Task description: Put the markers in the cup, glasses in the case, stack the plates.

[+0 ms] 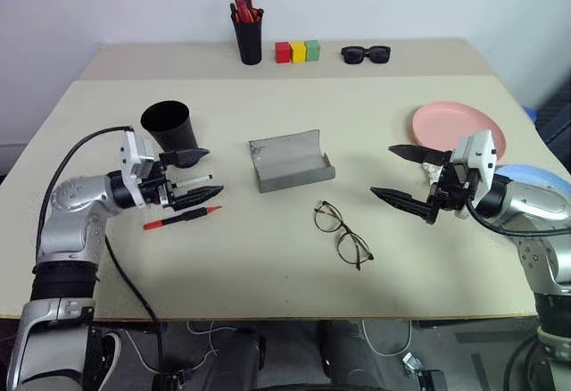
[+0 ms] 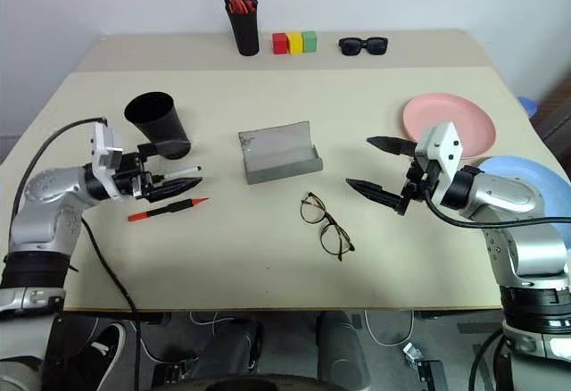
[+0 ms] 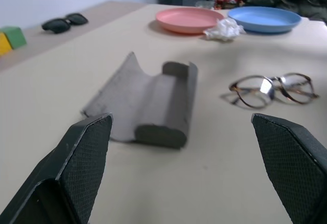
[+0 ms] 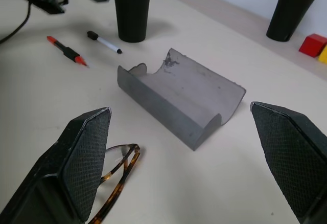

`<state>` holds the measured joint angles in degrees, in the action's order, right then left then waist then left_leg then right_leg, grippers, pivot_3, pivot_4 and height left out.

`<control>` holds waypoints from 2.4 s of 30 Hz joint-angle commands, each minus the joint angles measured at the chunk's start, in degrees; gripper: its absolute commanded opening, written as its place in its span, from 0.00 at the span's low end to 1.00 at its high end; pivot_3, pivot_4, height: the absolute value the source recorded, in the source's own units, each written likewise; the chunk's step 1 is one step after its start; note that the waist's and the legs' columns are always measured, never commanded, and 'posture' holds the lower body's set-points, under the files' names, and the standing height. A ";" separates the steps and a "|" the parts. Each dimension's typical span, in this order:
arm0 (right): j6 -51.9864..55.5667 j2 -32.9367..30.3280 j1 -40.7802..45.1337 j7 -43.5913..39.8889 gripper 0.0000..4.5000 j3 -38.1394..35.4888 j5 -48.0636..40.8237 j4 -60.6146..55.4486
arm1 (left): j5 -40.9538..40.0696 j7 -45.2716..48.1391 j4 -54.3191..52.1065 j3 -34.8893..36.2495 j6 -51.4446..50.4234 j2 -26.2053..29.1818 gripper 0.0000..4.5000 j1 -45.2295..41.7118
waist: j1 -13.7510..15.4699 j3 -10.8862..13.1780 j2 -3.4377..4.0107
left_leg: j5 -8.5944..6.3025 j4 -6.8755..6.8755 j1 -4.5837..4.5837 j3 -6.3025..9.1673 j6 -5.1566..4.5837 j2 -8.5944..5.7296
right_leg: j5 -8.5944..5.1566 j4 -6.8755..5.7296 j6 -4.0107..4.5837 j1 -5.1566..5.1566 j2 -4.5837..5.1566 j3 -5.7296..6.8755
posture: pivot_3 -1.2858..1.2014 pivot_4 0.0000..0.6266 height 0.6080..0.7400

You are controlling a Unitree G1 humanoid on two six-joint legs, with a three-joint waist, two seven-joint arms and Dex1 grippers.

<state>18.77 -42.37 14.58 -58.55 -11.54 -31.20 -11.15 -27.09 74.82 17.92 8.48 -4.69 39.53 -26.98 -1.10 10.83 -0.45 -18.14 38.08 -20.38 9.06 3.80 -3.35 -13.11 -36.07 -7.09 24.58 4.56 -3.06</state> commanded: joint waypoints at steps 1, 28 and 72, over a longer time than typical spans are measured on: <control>1.18 1.91 -1.00 2.31 0.99 -0.30 -2.57 -5.53 | 2.19 -0.28 5.36 2.35 2.01 4.07 1.00 -2.60 | -0.22 0.00 0.00 | 0.00 -0.04 0.01 0.00 0.00 0.02 | 0.00 -0.02 0.00 0.03 -0.03 0.00 | 0.52 0.24 1.00; 0.50 3.54 -6.89 5.19 0.99 -0.40 -2.23 -8.44 | 26.04 6.02 25.02 -14.68 -0.87 15.30 1.00 -20.23 | 0.07 0.02 -0.06 | 0.00 0.01 -0.03 0.02 -0.01 -0.04 | 0.00 -0.05 -0.01 0.01 -0.02 0.03 | 0.52 0.24 1.00; 2.66 0.39 -5.76 6.37 1.00 -2.00 -2.86 -9.73 | 38.49 4.12 41.90 -21.08 4.92 9.16 0.17 -24.22 | -0.04 -0.03 -0.01 | -0.01 0.06 0.03 0.02 -0.02 -0.05 | 0.00 -0.13 -0.02 -0.03 -0.01 0.04 | 0.52 0.24 1.00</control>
<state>21.50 -41.26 8.48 -52.09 -12.07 -32.87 -18.72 10.02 78.72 59.47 -11.48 0.65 48.26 -52.58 -1.14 10.80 -0.46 -18.15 38.14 -20.34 9.08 3.77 -3.39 -13.11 -36.20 -7.11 24.55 4.55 -3.03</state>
